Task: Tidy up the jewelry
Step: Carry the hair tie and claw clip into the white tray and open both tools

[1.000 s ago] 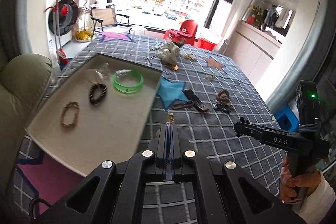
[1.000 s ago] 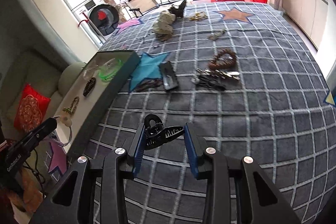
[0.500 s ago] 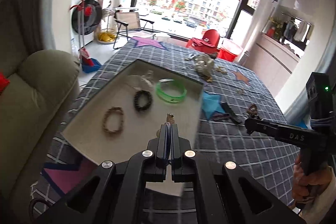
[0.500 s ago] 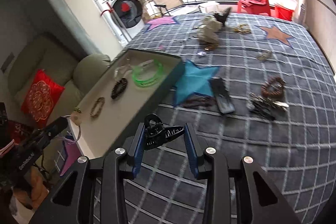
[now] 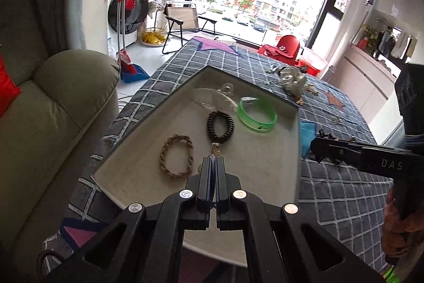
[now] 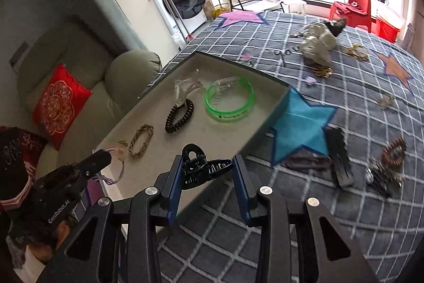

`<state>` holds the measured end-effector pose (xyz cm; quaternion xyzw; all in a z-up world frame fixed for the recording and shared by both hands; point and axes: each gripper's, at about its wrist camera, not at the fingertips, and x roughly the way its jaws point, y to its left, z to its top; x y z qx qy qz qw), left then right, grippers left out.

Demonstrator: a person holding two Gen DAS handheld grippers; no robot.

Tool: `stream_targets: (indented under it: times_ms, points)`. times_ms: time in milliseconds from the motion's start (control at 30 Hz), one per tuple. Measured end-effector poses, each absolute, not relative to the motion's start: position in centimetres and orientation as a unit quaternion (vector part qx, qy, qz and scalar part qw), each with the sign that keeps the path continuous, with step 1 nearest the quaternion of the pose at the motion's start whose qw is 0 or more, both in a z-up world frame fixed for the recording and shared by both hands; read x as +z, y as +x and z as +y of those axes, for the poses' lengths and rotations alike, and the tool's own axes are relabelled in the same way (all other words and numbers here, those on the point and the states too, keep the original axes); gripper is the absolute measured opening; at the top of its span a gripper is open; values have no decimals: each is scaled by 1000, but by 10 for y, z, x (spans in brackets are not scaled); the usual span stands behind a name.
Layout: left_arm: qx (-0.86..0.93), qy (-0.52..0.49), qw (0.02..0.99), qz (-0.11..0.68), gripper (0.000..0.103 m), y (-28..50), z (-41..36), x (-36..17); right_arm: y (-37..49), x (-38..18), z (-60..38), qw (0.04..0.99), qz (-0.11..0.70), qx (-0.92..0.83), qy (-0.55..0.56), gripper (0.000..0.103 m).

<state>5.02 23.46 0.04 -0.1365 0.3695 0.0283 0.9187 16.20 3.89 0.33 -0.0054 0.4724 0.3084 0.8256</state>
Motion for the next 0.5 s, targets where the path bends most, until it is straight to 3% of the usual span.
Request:
stream_targets:
  times_ms: [500]
  points:
    - [48, -125, 908, 396, 4, 82, 243, -28, 200, -33, 90, 808, 502, 307, -43, 39]
